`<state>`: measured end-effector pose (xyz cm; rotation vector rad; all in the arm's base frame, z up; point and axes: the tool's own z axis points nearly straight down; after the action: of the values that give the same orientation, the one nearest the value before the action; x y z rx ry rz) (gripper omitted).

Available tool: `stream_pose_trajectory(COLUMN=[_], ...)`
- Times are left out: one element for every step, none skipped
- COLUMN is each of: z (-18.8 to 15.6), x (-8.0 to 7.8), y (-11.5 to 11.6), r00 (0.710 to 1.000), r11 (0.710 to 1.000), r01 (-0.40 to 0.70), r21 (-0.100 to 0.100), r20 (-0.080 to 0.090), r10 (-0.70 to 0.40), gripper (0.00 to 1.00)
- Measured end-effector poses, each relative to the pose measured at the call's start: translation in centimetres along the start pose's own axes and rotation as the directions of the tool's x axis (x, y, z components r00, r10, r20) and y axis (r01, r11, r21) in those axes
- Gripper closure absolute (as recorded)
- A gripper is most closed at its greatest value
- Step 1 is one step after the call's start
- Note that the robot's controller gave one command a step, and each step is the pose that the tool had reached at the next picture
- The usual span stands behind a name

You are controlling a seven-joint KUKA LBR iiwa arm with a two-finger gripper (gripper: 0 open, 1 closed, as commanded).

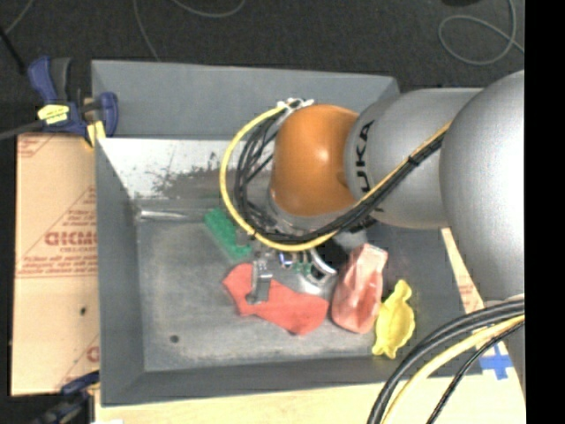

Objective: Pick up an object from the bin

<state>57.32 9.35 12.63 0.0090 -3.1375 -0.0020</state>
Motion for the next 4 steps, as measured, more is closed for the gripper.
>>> stream_pose_trajectory(z=[-0.5,5.5,5.5,-8.7], x=[-0.1,1.3,1.3,2.3], y=[0.0,-2.5,-2.5,-2.4], r00=[1.0,0.988,0.988,0.99], r11=[1.0,0.988,0.988,0.99], r01=[-0.002,0.153,0.152,0.143], r21=[-0.001,-0.001,-0.001,0.0], r20=[0.007,0.002,0.002,0.007], r10=[0.002,-0.153,-0.152,-0.143], gripper=[0.0,1.0,1.0,1.0])
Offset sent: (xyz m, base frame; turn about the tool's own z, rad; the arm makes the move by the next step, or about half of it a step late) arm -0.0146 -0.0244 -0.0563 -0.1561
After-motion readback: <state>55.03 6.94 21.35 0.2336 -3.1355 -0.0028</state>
